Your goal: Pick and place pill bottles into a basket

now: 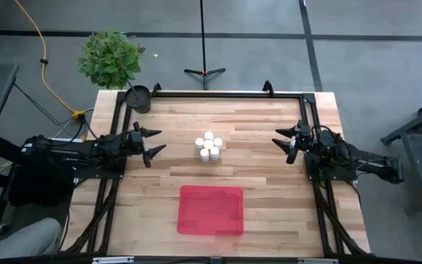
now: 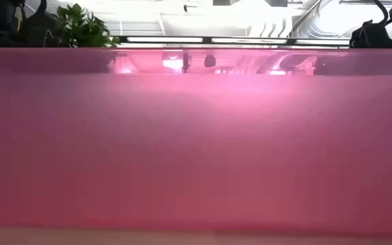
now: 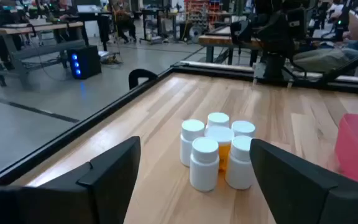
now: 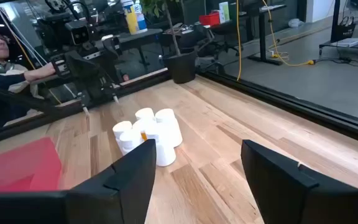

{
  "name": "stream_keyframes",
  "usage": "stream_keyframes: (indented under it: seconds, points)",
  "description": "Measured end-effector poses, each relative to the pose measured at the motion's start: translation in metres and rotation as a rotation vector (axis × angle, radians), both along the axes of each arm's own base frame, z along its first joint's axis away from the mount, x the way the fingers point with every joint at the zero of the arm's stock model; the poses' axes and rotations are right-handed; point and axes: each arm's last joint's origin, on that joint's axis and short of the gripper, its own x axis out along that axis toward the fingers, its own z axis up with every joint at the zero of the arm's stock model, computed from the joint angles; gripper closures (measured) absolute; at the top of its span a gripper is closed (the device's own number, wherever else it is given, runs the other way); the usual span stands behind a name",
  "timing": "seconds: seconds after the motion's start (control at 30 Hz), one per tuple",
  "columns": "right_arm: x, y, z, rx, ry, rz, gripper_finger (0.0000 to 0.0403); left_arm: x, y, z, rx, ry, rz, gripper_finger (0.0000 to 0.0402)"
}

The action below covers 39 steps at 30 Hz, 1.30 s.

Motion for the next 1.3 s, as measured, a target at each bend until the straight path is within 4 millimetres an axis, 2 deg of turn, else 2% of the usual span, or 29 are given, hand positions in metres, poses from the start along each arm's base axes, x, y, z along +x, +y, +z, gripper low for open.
stream_keyframes:
  seconds: [0.5, 0.77, 1.3]
  points:
    - [0.0, 0.0, 0.0, 0.022, -0.006, -0.002, 0.0176, 0.0, 0.0, 0.0, -0.001, -0.001, 0.001, 0.0064]
    - [0.0, 0.0, -0.001, 0.023, -0.002, -0.002, 0.0176, 0.0, 0.0, 0.008, 0.028, -0.062, 0.001, 0.0064]
    - [0.0, 0.0, -0.001, 0.024, 0.004, -0.005, 0.0176, -0.004, 0.002, 0.088, 0.068, -0.041, 0.063, 0.0064]
